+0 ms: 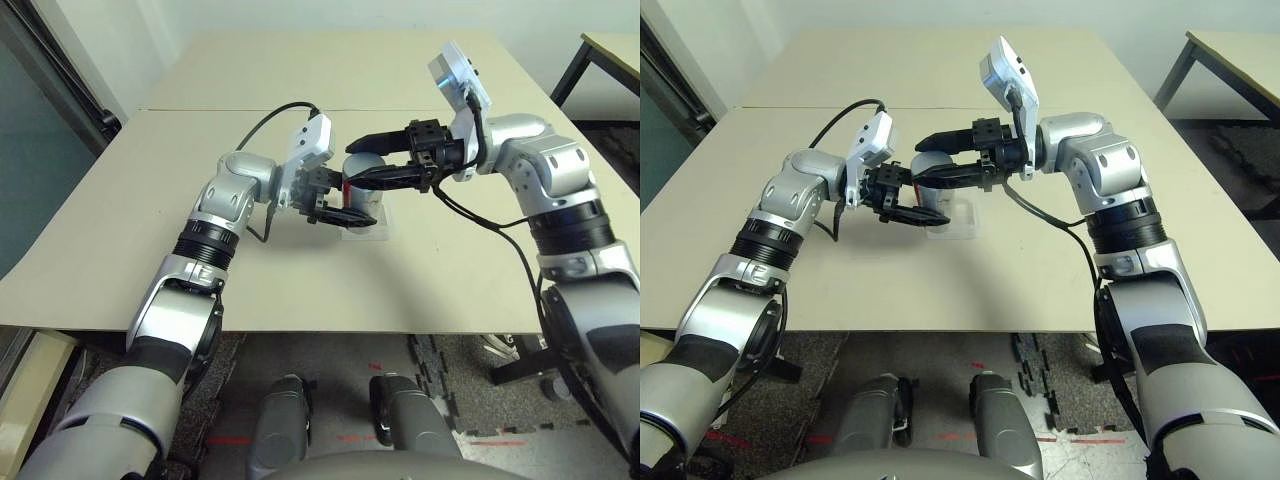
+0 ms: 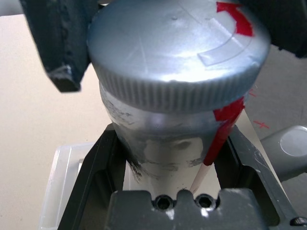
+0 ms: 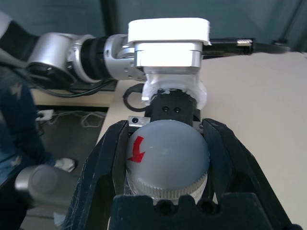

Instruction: Pour the medicine from the bottle into the box.

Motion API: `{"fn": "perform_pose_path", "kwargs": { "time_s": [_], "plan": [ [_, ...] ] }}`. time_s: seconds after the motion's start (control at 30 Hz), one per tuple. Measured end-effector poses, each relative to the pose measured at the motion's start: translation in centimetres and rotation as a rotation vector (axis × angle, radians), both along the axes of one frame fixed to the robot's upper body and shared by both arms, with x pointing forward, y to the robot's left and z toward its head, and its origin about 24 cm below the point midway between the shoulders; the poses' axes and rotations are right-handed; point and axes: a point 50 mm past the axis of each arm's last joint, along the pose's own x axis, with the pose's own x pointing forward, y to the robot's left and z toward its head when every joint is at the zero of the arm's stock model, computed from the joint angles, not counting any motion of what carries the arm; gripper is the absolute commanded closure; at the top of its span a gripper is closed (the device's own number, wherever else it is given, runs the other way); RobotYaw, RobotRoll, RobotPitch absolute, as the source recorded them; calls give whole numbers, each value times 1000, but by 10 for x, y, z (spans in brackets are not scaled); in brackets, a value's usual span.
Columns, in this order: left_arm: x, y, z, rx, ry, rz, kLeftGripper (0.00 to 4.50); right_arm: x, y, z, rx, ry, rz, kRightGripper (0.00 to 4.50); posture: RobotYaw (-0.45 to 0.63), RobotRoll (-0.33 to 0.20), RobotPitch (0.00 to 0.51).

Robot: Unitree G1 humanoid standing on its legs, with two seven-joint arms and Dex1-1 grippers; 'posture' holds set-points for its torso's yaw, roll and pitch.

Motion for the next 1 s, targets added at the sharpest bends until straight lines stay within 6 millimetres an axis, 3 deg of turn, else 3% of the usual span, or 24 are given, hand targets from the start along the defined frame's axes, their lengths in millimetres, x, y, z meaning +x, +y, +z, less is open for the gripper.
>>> {"fn": "perform_pose_path", "kwargs": {
  "time_s": [0.23,0.4,0.43,1.0],
  "plan": [
    [0,2,0,8,2,9,1695,9,4,-1,-1,1,57,1941,28,0,107],
    [0,-1,1,-5,9,9,1695,10,10,-1,-4,-7,61,170,27,0,107],
    [0,-2,1,-8,8,8,1695,10,11,-1,-5,-7,60,0,27,0,107],
    [3,2,1,-17,-5,48,1695,2,1,3,-12,-37,-65,0,-6,0,91]
  ]
}}
